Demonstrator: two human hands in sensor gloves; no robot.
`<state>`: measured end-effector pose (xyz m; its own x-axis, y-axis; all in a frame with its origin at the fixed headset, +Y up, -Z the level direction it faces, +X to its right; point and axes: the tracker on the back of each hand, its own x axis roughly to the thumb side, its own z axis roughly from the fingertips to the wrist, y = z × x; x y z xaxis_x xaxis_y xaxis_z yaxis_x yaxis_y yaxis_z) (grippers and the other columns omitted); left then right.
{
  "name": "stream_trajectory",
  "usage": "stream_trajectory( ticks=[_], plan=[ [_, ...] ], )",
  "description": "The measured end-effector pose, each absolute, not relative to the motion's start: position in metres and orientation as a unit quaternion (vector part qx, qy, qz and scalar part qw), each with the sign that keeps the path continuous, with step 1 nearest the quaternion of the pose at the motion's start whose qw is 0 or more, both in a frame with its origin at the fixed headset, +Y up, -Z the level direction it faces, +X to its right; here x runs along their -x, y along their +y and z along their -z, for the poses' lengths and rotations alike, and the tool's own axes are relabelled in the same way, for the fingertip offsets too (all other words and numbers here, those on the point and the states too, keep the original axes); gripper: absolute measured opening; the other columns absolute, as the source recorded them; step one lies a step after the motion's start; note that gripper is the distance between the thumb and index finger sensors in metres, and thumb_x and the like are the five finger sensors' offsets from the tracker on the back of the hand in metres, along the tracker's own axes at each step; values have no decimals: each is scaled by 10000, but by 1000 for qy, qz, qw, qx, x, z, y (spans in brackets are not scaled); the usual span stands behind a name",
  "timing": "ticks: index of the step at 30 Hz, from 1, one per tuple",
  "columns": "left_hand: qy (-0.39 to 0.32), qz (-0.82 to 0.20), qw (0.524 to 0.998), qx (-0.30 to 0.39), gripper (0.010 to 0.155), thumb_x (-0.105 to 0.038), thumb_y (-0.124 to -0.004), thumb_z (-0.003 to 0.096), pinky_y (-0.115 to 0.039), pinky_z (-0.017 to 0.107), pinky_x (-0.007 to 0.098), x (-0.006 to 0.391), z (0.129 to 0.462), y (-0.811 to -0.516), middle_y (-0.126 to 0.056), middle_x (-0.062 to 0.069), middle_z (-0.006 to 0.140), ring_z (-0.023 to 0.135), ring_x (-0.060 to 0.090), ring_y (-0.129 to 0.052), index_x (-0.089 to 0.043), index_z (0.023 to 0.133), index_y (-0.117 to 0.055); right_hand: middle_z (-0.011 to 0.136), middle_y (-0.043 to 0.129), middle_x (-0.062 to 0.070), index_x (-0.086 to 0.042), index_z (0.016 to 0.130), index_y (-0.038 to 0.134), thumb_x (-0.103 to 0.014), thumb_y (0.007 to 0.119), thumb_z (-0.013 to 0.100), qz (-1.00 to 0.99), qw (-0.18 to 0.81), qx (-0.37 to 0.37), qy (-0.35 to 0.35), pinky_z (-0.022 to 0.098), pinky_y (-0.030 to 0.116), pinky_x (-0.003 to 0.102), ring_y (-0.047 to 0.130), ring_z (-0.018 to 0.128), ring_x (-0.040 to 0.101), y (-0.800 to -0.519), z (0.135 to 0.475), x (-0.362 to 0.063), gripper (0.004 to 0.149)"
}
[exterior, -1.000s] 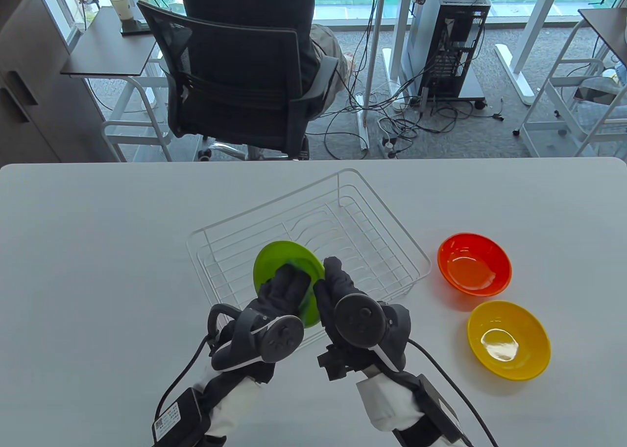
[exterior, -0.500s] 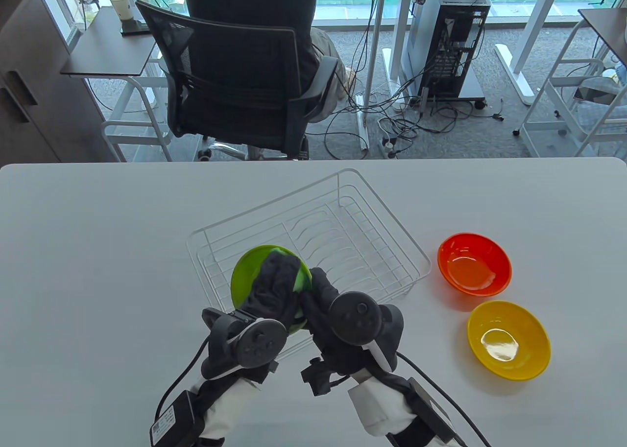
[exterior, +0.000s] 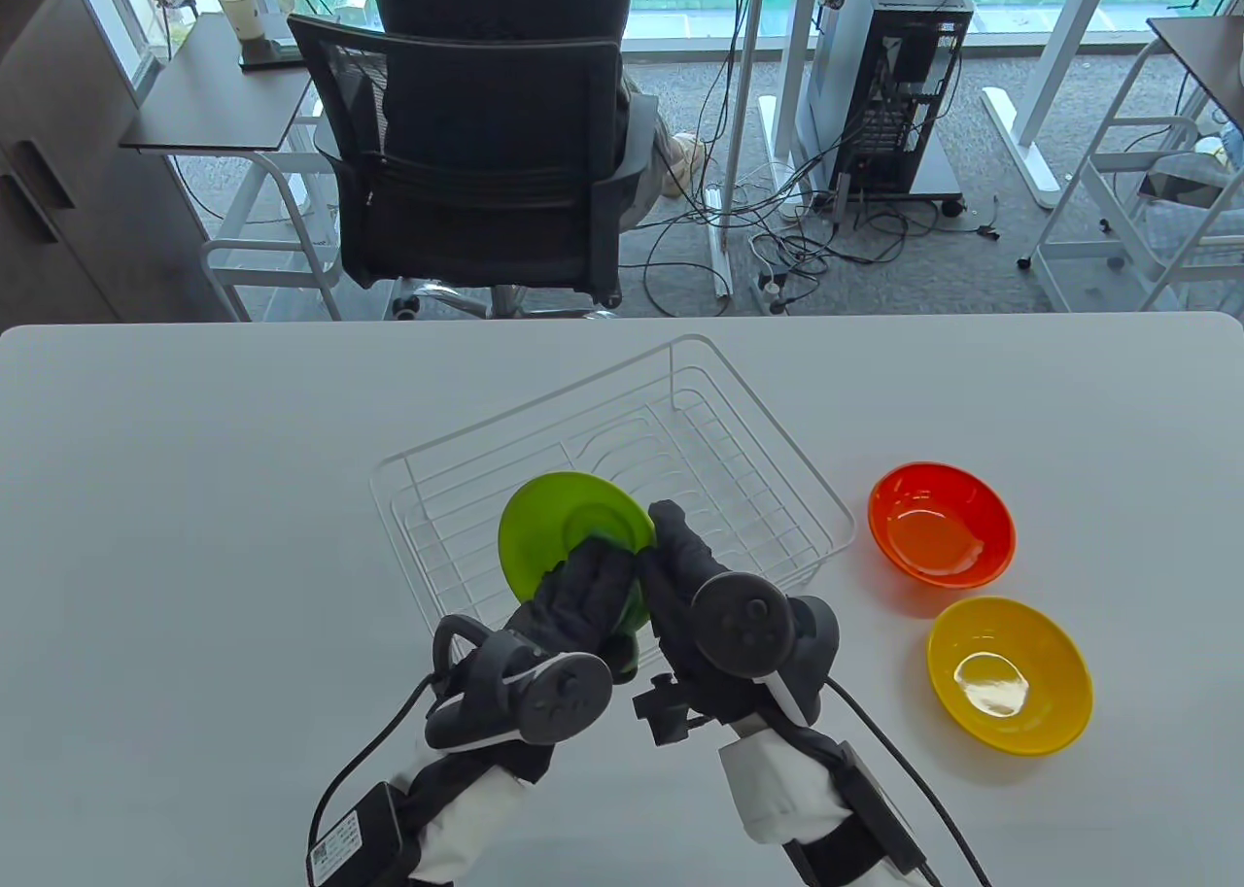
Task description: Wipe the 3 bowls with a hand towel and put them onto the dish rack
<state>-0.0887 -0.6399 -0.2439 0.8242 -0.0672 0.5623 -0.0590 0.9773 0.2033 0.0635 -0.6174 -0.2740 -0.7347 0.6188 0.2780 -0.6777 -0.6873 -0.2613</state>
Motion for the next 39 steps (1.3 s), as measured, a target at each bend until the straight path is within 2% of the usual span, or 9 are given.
stream_trajectory(
  ticks=[4,11,17,22,28,33,39],
  plan=[
    [-282,85,947,-126,704,-325,-818,532,-848,545,459,81,239,-641,-561,283,1127,908,447,-849,-118,1132,-513,716,916,305,53,923,777,-259,813,466,-917,339,-85,-191,215,965,346,1134,271,264,-614,272,-64,554],
    [-242,124,943,-191,635,-264,-844,511,-897,522,367,98,246,-638,-655,236,1091,842,386,-922,-172,1090,-600,705,914,315,66,920,775,-263,811,467,-918,336,-82,-193,208,967,336,1134,264,252,-613,270,-63,561],
    [-185,59,950,-245,615,-254,-855,499,-926,498,331,139,251,-619,-713,242,1055,777,374,-975,-164,1070,-644,693,919,316,74,915,778,-271,811,468,-922,336,-55,-185,199,967,319,1134,251,229,-615,273,-69,565],
    [-126,8,960,-249,614,-254,-851,504,-926,493,331,181,257,-612,-713,252,1051,771,379,-975,-152,1072,-642,687,925,307,71,910,786,-271,813,469,-918,358,-32,-171,195,964,314,1131,243,220,-615,281,-80,558],
    [-66,-40,969,-236,615,-254,-848,506,-923,493,334,222,265,-615,-709,258,1051,771,383,-971,-145,1074,-639,687,925,307,69,911,788,-277,814,471,-936,319,-2,-148,194,962,310,1130,242,219,-618,299,-78,560],
    [-40,-67,972,-220,616,-253,-846,508,-923,493,335,241,270,-623,-706,264,1051,769,388,-970,-142,1076,-636,689,925,314,69,914,788,-277,814,471,-957,273,30,-92,196,963,315,1133,242,228,-626,324,-61,563],
    [-33,-78,973,-215,615,-254,-843,511,-921,493,339,246,271,-624,-704,267,1052,771,390,-968,-137,1078,-635,696,924,320,63,917,792,-283,818,471,-966,253,50,-31,207,955,328,1130,252,243,-637,346,-37,566]
  ],
)
